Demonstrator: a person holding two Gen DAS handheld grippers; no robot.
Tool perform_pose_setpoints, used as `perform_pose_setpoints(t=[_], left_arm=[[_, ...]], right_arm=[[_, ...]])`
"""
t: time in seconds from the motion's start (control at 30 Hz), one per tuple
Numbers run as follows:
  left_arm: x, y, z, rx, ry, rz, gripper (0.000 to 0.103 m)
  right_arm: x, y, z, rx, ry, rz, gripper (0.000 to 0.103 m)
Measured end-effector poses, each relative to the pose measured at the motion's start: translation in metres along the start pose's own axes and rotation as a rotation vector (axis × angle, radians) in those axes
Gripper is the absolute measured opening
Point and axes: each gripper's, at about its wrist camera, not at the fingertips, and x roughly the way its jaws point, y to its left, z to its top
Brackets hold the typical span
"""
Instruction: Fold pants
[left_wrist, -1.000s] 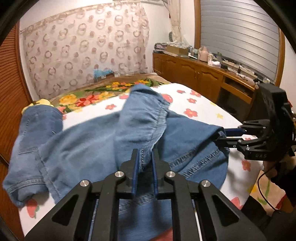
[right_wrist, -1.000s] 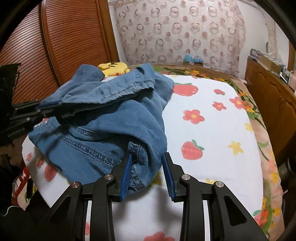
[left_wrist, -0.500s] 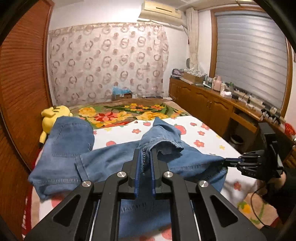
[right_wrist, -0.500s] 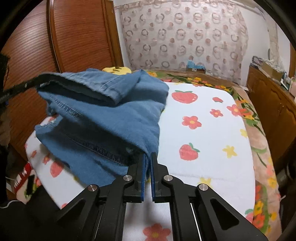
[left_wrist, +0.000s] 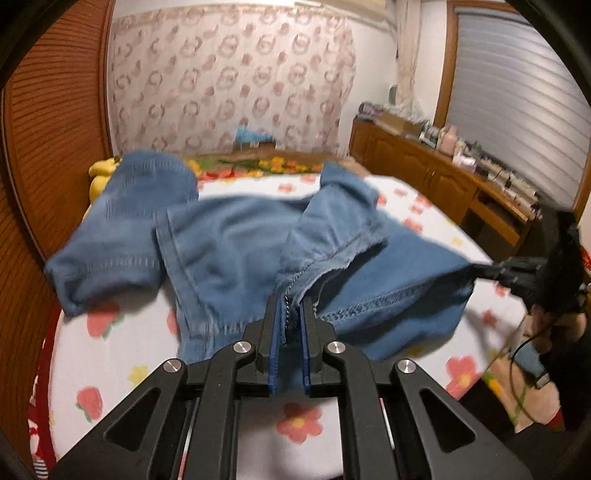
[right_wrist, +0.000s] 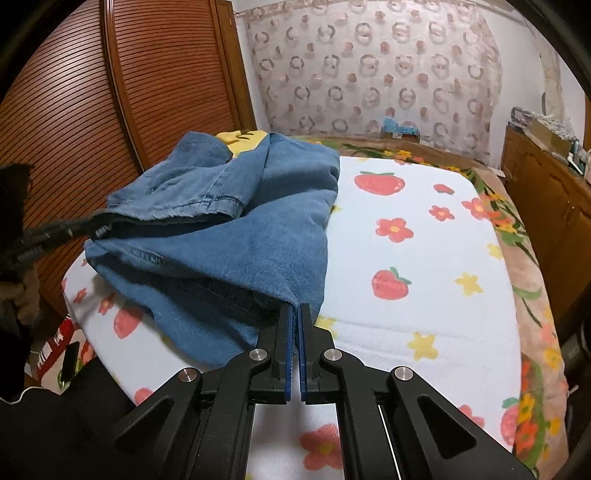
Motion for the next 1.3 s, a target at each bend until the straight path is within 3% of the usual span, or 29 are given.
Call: perform_pose_setpoints(t=[0.17,0.4,0.53,0.6,0.67,0.77,0.93,1.03,1.2,1.3], left_arm=[[0.002,0.0,-0.008,0.008,0.011,0.007,0.011],[-0.007,0.012,-0.003,-0.015,-0.01,0.041,0.024],[-0.01,0.018,0.002,-0.013,-0.023,0.064,0.048],[-0.01,0.018,0.005,-0.008,-0.025,0.075,0.053],[-0.009,0.017,0.008,0.001,-0.026,0.078,0.066],[-0.01,0.014,0.014,0.022,-0.037,0.067,0.076],[-0.009,-0.001,0.027,0.057,-0.07,0.032,0.078],[-0.003,-0.016,0.039,0.085,-0.088,-0.009,0.078],[0.018,-0.044,0.056,0.137,-0.066,-0.073,0.077],[0.032,-0.064,0.064,0.166,-0.031,-0.124,0.071]], right_arm=[[-0.004,0.004,0.007,0.008,-0.011,0.002,0.002],[-0.015,0.013,0.016,-0.016,-0.063,0.004,0.002],[-0.011,0.016,0.022,-0.032,-0.089,-0.005,0.002],[-0.002,0.016,0.026,-0.029,-0.089,-0.006,0.004],[0.007,0.017,0.027,-0.029,-0.085,-0.008,0.005],[0.026,0.016,0.027,-0.022,-0.067,-0.015,0.014],[0.049,0.014,0.031,-0.011,-0.037,-0.027,0.04],[0.06,0.012,0.031,-0.011,-0.014,-0.039,0.047],[0.07,0.009,0.029,0.0,-0.003,-0.052,0.051],[0.076,0.011,0.025,-0.004,-0.002,-0.064,0.051]])
